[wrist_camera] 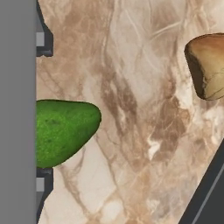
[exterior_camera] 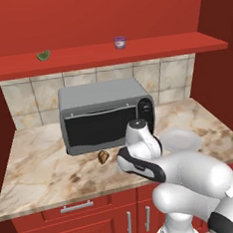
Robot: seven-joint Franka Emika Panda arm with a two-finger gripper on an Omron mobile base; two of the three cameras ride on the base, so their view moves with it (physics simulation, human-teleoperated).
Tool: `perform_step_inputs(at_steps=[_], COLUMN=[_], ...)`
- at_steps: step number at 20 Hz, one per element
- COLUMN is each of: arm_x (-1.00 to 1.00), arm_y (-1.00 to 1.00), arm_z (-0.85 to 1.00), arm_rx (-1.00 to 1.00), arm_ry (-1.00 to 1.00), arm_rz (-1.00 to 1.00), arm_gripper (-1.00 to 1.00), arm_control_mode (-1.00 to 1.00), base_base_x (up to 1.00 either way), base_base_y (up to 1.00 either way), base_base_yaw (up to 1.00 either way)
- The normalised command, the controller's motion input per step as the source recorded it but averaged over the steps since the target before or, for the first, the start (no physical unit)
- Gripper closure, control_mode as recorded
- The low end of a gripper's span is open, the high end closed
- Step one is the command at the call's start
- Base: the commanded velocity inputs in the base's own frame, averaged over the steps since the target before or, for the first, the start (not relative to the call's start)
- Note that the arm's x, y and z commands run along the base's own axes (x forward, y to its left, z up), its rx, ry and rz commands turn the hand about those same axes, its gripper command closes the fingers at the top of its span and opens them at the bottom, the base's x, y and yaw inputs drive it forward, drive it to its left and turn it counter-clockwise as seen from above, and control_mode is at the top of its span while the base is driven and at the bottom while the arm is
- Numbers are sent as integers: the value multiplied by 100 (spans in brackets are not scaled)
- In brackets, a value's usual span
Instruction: Pick the avocado and bread from the counter and place them on the plate. Then pick the jam from the cabinet and place it next to the plate. Lastly close the cabinet door.
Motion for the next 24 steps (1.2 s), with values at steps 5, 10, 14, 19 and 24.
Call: perform_step_inputs(at_steps=[5,10,14,19,24], arm_x=[2,5,9,9,1], arm_y=[0,0,0,-2,-8], arm_z=[-14,-14,-15,-19,-26], arm_rx=[0,0,0,0,0], arm_ry=[0,0,0,2,3], arm_rz=[1,1,0,0,0], arm_gripper=[-100,-100,-100,-100,-100], arm_control_mode=[-100,-100,-100,-100,-100], base_base_x=[0,0,0,0,0], base_base_y=[0,0,0,0,0], base_base_yaw=[0,0,0,0,0])
